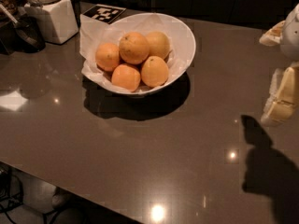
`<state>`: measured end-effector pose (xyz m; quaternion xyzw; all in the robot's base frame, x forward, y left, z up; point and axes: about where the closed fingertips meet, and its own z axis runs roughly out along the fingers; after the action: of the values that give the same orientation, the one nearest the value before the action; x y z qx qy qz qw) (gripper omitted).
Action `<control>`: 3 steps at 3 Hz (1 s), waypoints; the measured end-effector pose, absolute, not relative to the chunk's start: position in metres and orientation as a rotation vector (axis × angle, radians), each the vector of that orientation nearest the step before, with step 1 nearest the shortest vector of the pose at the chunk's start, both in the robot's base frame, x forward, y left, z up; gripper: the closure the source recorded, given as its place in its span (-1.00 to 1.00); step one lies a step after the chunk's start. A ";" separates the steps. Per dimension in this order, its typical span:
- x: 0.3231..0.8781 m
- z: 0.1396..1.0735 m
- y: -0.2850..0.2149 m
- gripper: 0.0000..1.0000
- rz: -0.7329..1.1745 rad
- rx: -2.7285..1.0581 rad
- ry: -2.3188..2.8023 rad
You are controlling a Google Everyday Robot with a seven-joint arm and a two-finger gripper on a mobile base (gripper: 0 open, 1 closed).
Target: Pick orange from white bowl
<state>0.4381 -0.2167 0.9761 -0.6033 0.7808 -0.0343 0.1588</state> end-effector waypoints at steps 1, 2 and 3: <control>0.438 0.976 -0.217 -1.00 -0.098 -1.725 2.232; 0.440 0.978 -0.214 -1.00 -0.103 -1.688 2.226; 0.462 0.987 -0.190 -1.00 -0.016 -1.645 2.157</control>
Offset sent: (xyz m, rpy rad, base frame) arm 0.0043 0.0056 -0.0007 0.0382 -0.0320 -0.0404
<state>0.4615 -0.1896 0.9866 -0.5924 0.7770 -0.0057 0.2129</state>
